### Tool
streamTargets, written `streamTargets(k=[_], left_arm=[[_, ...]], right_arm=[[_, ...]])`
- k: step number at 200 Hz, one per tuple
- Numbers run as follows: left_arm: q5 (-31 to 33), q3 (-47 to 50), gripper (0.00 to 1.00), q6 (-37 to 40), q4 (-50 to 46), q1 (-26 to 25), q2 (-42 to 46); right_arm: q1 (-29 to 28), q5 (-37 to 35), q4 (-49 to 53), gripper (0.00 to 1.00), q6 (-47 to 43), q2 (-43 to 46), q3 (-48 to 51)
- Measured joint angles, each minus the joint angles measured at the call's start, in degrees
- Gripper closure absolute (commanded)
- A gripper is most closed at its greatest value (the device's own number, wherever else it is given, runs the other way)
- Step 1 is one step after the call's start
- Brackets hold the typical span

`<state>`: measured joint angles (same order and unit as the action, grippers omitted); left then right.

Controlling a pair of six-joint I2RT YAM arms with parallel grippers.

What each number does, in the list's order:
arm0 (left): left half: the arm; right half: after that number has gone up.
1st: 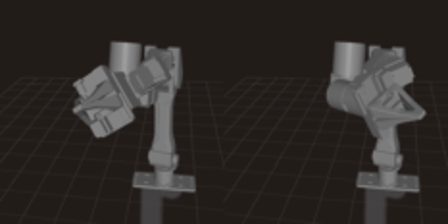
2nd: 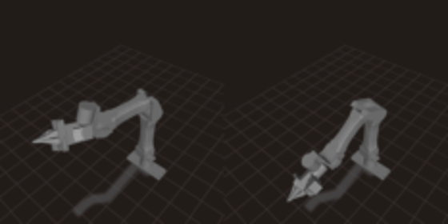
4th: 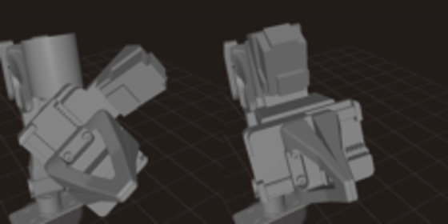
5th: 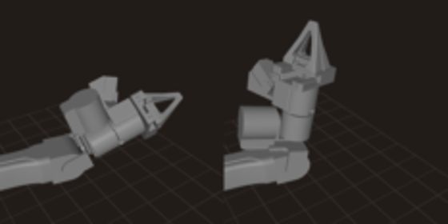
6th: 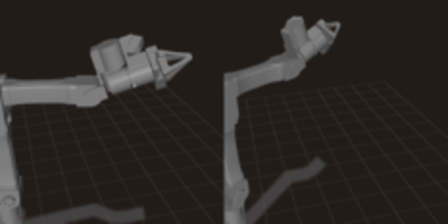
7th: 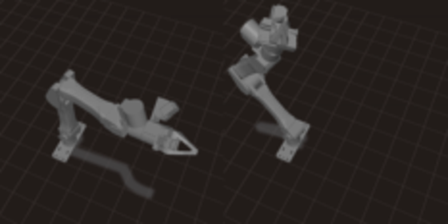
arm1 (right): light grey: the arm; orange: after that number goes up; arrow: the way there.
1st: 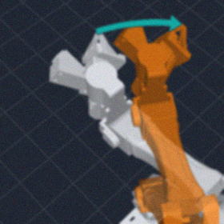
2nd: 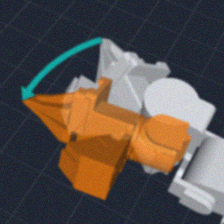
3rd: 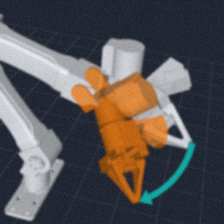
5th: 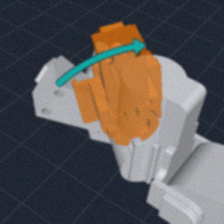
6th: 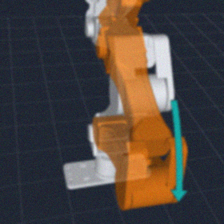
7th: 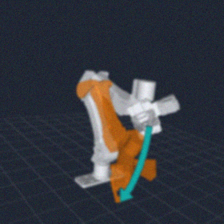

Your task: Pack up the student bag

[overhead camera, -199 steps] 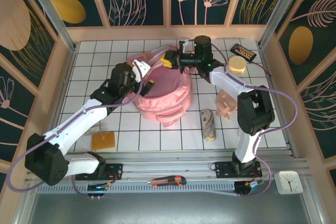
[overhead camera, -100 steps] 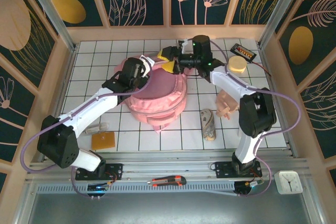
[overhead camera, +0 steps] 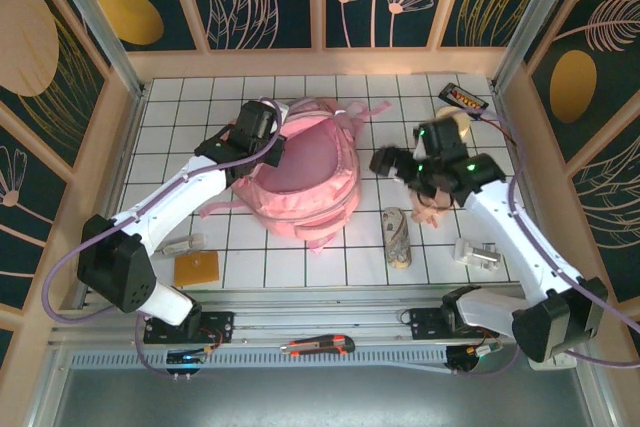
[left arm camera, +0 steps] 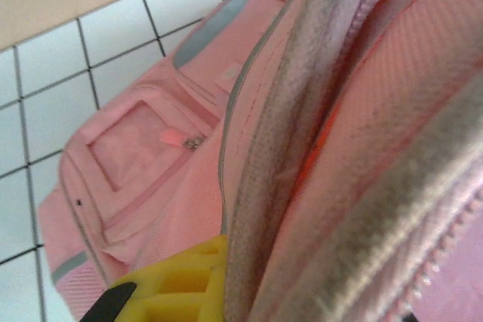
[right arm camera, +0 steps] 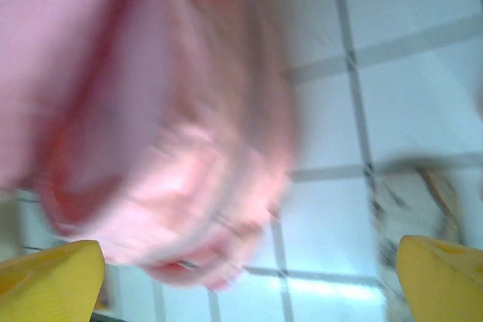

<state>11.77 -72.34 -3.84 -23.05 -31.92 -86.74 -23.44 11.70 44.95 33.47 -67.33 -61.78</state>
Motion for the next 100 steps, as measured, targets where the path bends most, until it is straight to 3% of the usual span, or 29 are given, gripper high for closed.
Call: streamTargets(k=[49,100], left_arm=[[-3.19,0.63,1.00,-3.96,-0.61,0.15,0.28],[-4.09,1.33,1.00,-4.81,-0.31,0.15,0.83]], right_arm=[[-6.93,-4.81,6.36,0.06,0.46,-4.57,11.21],[-6.49,-8.74,3.02,0.16,-1.70,-13.44,13.09]])
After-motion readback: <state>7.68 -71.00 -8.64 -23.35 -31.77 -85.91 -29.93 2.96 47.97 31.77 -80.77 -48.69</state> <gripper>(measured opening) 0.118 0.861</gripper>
